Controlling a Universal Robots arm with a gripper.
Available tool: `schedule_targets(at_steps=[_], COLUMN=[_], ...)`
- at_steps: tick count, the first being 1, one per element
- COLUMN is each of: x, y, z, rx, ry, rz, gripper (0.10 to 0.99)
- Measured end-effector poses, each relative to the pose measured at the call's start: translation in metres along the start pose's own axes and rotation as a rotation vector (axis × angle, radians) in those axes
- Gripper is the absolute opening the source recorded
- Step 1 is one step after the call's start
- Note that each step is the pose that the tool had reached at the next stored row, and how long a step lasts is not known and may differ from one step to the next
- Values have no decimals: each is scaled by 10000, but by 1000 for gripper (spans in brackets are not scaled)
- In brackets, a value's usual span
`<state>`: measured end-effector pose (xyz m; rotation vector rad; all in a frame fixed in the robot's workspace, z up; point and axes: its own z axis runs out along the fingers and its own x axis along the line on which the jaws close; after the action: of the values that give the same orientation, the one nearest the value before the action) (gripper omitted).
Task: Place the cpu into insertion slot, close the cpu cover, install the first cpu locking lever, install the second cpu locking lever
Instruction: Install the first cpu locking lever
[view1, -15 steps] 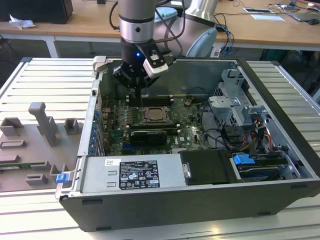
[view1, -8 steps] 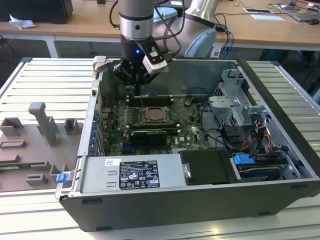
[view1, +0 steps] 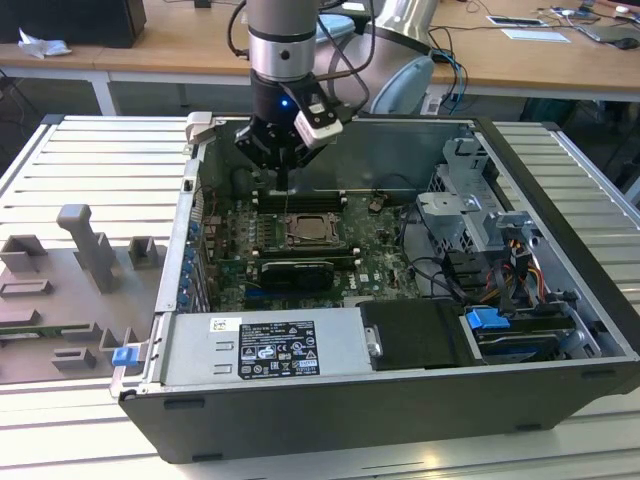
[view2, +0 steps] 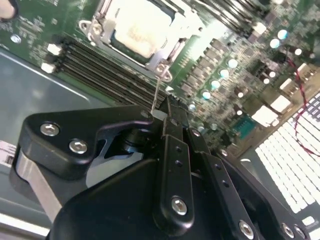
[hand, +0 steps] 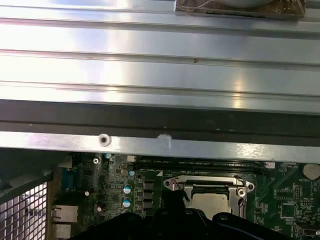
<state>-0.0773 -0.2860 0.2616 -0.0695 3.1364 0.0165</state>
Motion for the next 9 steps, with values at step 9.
schedule_targets(at_steps=[9], x=[-184], y=[0], z=[87], rx=[-41], ry=[-4], rz=[-13], gripper=[106])
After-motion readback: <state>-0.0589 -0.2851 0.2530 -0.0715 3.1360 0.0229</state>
